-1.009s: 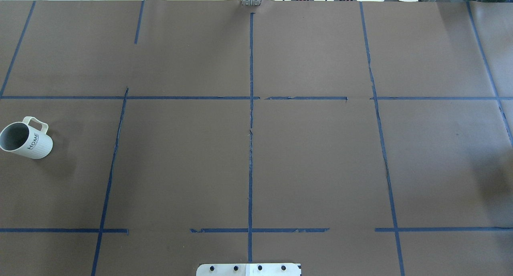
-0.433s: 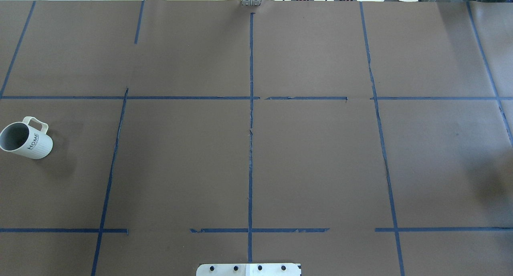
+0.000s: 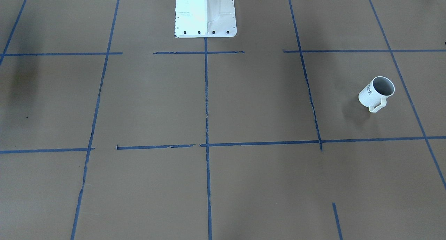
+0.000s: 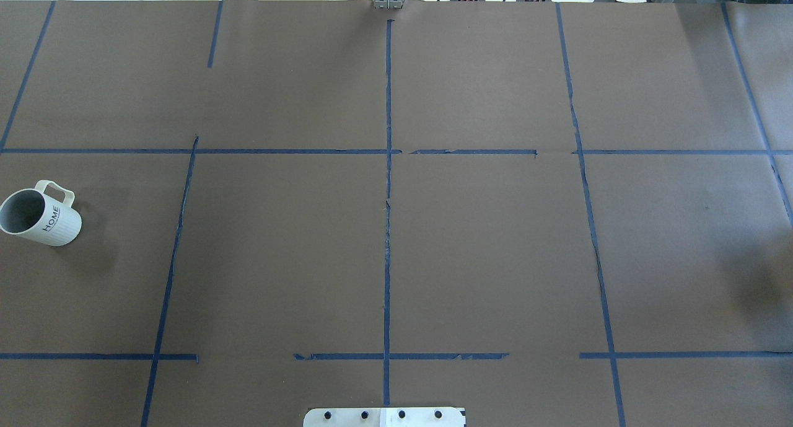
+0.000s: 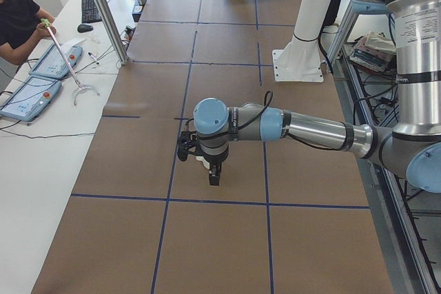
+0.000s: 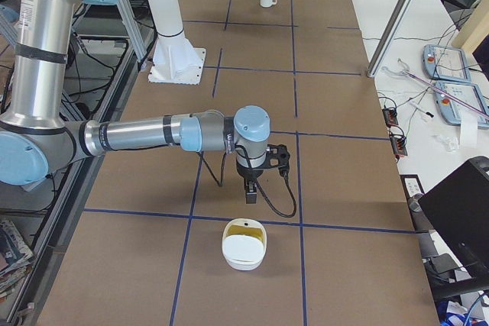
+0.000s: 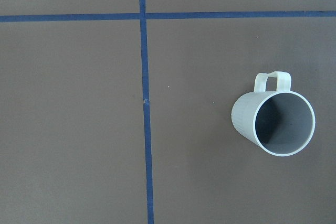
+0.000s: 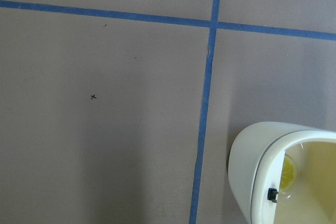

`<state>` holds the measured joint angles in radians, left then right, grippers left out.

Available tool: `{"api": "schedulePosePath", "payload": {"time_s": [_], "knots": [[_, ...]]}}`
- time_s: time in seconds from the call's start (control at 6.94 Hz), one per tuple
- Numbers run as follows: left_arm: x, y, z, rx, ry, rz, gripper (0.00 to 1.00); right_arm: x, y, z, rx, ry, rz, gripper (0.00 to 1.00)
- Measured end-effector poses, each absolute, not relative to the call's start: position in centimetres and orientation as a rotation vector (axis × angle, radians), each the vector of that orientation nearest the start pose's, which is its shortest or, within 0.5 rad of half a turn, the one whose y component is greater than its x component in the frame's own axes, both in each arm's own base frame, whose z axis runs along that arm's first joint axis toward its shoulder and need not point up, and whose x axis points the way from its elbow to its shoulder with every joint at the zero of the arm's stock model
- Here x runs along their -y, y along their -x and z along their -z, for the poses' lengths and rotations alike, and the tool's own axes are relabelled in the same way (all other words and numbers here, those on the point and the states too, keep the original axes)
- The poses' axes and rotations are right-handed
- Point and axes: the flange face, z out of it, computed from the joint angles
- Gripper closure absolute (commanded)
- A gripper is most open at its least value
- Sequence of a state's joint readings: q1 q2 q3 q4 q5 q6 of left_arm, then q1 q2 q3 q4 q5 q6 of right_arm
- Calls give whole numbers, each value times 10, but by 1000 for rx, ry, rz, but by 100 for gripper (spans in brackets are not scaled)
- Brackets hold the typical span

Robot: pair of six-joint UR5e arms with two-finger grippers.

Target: Left arm hands cup to right arm to dump lemon

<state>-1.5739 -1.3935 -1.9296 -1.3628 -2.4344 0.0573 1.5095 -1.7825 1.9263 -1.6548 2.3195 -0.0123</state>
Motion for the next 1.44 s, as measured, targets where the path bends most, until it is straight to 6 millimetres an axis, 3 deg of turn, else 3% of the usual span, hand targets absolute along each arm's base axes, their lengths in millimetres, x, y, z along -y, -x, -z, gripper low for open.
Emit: {"api": "schedulePosePath", "payload": {"time_s": [1.44], "knots": [[406, 59, -559, -863, -27, -49, 0, 408, -40, -582, 762, -56, 105, 0]]}}
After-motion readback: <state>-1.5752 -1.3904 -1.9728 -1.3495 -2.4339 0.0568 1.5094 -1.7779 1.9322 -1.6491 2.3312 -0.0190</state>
